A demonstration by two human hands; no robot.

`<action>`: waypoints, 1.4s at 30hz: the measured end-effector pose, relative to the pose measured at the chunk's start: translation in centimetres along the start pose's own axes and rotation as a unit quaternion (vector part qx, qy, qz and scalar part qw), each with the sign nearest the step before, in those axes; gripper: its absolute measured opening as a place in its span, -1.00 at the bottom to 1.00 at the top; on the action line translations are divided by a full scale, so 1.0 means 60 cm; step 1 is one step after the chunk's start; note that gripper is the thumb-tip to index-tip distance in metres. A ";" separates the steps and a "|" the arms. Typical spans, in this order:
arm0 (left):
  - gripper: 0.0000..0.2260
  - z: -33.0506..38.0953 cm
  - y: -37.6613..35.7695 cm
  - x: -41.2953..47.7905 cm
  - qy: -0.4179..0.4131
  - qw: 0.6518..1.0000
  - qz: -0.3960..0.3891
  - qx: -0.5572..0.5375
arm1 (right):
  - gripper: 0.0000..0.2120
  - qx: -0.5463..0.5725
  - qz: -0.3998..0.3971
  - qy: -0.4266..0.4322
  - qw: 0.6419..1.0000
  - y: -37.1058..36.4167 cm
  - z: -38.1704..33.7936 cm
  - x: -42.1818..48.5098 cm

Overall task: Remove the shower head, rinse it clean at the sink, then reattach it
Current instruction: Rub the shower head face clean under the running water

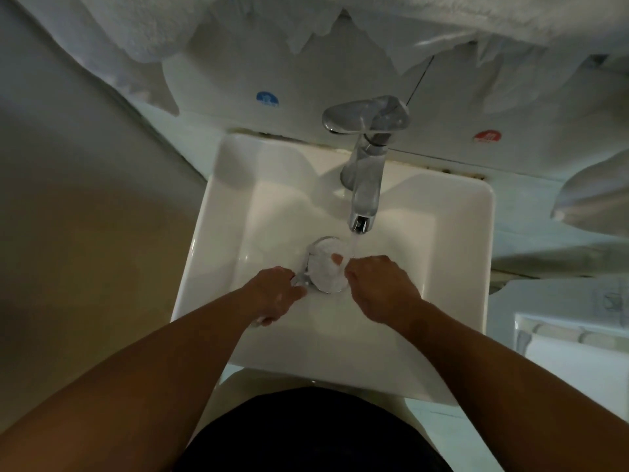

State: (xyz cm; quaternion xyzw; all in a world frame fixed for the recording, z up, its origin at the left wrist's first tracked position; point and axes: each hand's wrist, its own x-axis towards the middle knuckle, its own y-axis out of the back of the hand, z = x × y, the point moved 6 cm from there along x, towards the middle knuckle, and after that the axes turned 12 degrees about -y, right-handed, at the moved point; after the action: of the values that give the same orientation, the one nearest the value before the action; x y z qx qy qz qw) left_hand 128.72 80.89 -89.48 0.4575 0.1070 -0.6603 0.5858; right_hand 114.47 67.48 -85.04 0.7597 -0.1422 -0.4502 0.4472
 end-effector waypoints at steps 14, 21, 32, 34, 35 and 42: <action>-0.70 -0.009 -0.050 -0.013 0.130 0.908 -0.064 -0.394 | -0.58 0.075 -0.049 -0.016 0.996 -0.061 0.039 -0.060; -0.69 -0.001 -0.054 -0.021 0.130 0.901 -0.060 -0.408 | -0.56 0.042 -0.049 -0.016 0.998 -0.065 0.044 -0.067; -0.82 0.007 -0.081 -0.027 0.130 0.886 -0.036 -0.444 | -0.58 0.109 -0.037 -0.057 0.992 -0.088 0.050 -0.095; -0.81 0.006 -0.084 -0.026 0.131 0.885 -0.027 -0.446 | -0.59 0.145 -0.005 -0.114 0.983 -0.078 0.091 -0.078; -0.82 0.005 -0.085 -0.025 0.132 0.885 -0.022 -0.445 | -0.59 0.155 0.014 -0.135 0.979 -0.075 0.106 -0.075; -0.83 0.003 -0.090 -0.028 0.130 0.887 -0.008 -0.444 | -0.57 0.129 0.004 -0.131 0.983 -0.076 0.105 -0.080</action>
State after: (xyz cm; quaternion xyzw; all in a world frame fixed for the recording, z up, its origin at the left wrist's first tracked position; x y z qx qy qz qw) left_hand 123.75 83.48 -90.33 0.2303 0.4675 -0.4830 0.7037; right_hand 105.86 69.55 -87.29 0.7450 -0.2594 -0.5219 0.3245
